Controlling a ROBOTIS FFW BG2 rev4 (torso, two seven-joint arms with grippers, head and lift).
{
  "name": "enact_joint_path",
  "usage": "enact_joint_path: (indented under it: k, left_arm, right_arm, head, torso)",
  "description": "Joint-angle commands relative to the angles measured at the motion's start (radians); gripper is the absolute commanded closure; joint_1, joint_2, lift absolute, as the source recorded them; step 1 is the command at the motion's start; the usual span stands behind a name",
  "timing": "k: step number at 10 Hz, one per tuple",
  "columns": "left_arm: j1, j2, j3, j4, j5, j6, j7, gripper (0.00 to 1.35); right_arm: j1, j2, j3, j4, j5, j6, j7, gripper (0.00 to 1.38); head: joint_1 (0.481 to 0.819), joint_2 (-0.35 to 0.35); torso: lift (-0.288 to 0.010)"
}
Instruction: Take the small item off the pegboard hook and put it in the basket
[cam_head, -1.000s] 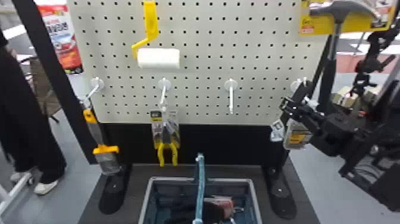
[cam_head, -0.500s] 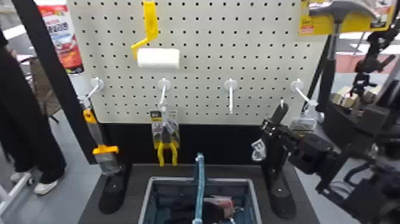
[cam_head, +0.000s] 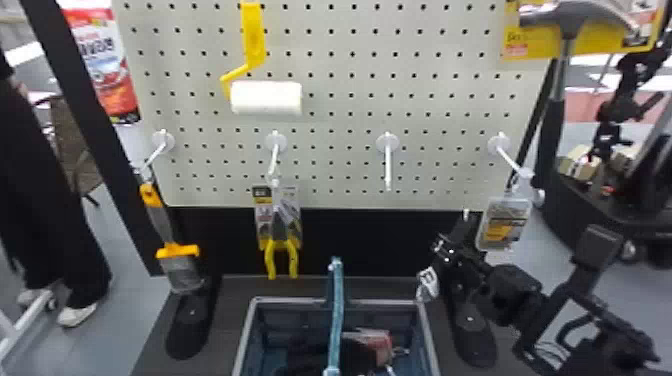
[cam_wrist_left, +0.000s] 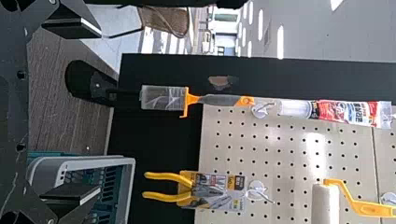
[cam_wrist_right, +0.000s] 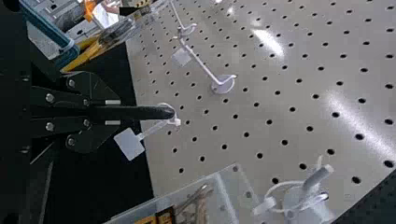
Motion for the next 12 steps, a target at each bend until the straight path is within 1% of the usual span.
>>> enact_joint_path:
  k: [1, 4, 7, 12]
  left_arm:
    - [0.000, 0.000, 0.000, 0.000, 0.000, 0.000, -0.001, 0.14]
    - [0.000, -0.002, 0.000, 0.003, 0.000, 0.000, -0.003, 0.14]
    - [0.000, -0.002, 0.000, 0.003, 0.002, 0.000, -0.006, 0.14]
    - [-0.002, -0.005, 0.001, 0.005, 0.003, 0.000, -0.008, 0.14]
  right_arm:
    - [0.013, 0.000, 0.008, 0.034, -0.003, -0.019, 0.002, 1.22]
    - [0.037, 0.006, 0.014, 0.066, -0.006, -0.042, 0.000, 1.22]
    - [0.048, 0.006, 0.059, 0.108, -0.027, -0.056, 0.000, 1.22]
    - [0.039, -0.014, 0.160, 0.169, -0.072, -0.056, 0.000, 1.22]
  head:
    - [0.549, 0.000]
    - [0.549, 0.000]
    - [0.549, 0.000]
    - [0.549, 0.000]
  torso:
    - [-0.100]
    - [-0.100]
    - [-0.100]
    - [-0.100]
